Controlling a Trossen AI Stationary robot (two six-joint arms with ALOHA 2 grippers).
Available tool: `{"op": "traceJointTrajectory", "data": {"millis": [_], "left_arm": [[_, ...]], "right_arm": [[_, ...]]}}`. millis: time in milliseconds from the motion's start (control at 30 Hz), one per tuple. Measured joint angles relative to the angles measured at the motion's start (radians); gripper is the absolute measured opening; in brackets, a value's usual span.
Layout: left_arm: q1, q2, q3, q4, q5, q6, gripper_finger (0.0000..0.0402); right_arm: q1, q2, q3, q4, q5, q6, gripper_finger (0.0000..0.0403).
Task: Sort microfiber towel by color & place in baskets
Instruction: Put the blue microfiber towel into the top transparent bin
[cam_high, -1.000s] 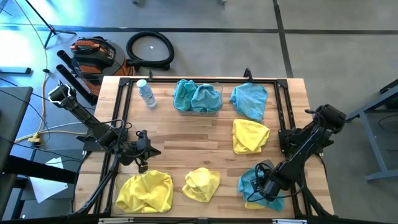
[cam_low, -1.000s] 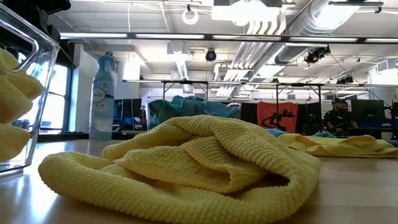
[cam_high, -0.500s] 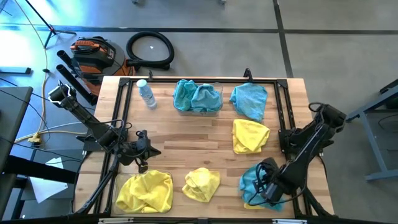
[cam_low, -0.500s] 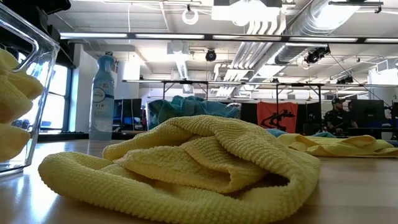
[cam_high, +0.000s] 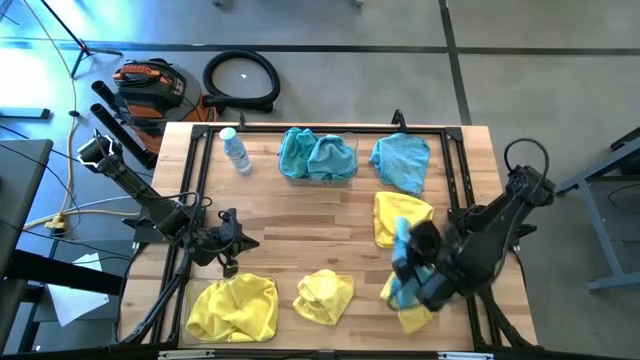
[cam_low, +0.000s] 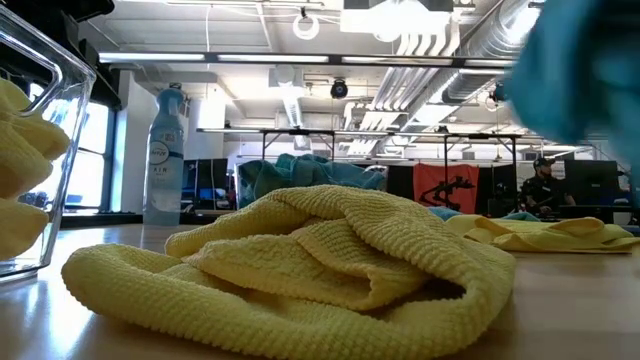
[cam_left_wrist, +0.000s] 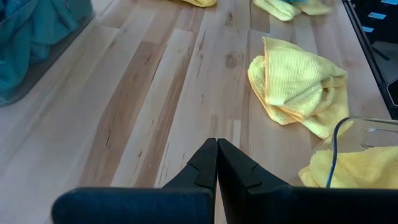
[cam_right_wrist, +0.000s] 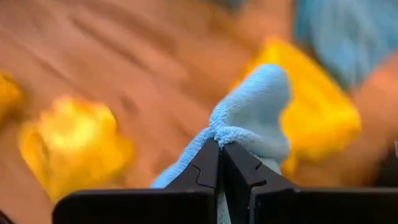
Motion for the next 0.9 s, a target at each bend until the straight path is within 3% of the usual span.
{"op": "traceJointTrajectory", "data": {"millis": [233,467,567,667,800,900], "left_arm": [[0.000,0.000,0.000,0.000,-0.003,0.035,0.0000],[0.000,0.000,0.000,0.000,-0.003,0.046,0.0000],[0.000,0.000,0.000,-0.001,-0.003,0.060,0.0000],[0.000,0.000,0.000,-0.001,-0.003,0.061,0.0000],[0.000,0.000,0.000,-0.005,-0.003,0.061,0.0000],[0.000,0.000,0.000,-0.009,-0.003,0.065,0.0000]], "right_arm": [[-0.235,-0.004,0.189,0.026,0.279,-0.426,0.0001],[-0.522,-0.004,0.359,0.284,0.341,-0.980,0.0001],[-0.647,-0.005,0.378,0.515,0.286,-1.229,0.0001],[-0.761,0.007,0.378,0.737,0.127,-1.410,0.0001],[-0.879,0.058,0.379,0.940,-0.087,-1.531,0.0001],[-0.941,0.110,0.379,0.974,-0.175,-1.551,0.0000]]}}
